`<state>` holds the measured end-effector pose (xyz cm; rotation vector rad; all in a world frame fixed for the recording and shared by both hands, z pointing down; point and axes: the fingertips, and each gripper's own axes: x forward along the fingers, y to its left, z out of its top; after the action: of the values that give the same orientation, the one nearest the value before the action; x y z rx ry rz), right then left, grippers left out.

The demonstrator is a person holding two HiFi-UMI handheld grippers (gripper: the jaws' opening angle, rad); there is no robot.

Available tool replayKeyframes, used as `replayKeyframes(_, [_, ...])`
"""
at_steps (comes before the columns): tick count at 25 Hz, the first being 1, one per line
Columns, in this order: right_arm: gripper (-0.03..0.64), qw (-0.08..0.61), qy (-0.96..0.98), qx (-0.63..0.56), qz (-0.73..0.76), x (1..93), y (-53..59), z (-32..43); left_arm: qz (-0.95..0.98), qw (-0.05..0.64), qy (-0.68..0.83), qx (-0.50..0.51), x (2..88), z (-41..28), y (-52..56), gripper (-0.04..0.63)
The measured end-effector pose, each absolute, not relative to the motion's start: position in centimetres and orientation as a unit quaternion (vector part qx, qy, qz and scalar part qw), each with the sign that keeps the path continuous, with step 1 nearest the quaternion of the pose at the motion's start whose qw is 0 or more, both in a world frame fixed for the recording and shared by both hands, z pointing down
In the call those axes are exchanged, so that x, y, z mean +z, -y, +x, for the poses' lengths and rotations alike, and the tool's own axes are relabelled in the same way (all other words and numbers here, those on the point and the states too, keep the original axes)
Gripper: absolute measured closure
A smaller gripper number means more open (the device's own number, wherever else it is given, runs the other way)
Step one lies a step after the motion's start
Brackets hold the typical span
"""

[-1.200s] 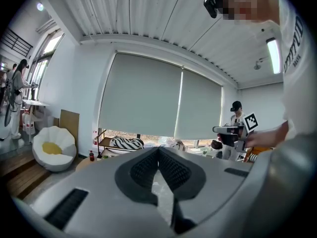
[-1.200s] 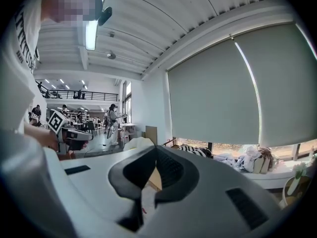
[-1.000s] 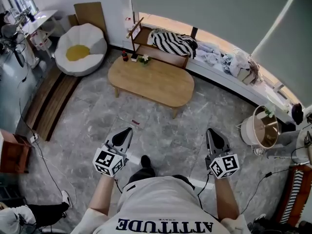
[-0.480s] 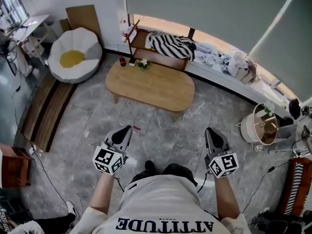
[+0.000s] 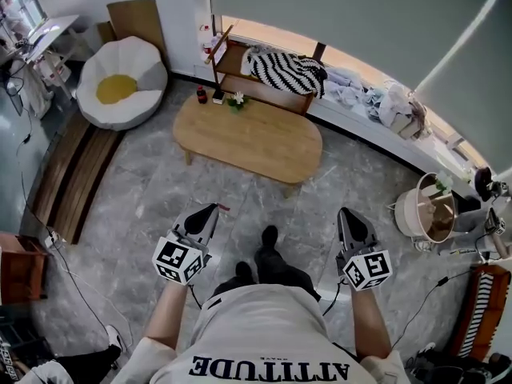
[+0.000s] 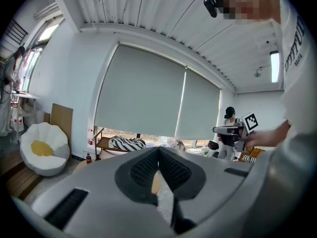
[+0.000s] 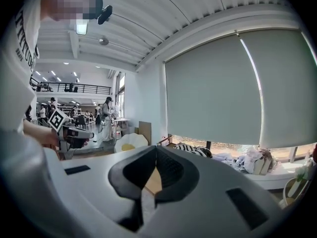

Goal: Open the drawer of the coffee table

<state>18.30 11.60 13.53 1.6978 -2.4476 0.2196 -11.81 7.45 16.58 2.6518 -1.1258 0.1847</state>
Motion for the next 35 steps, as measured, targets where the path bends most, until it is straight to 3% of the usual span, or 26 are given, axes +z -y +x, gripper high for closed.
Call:
replayKeyframes(24, [0.598, 0.099, 0.865, 0.145, 0.470, 22.3, 8.0, 23.1, 0.891, 0.173, 0.416, 0.051, 22.7, -2.8, 9.5, 0.575])
replayKeyframes(35, [0.599, 0.145, 0.863, 0.190, 0.445, 29.2, 11.9, 24.1, 0.868, 0.226, 0.433, 0.086, 32.1, -1.1, 13.8, 0.575])
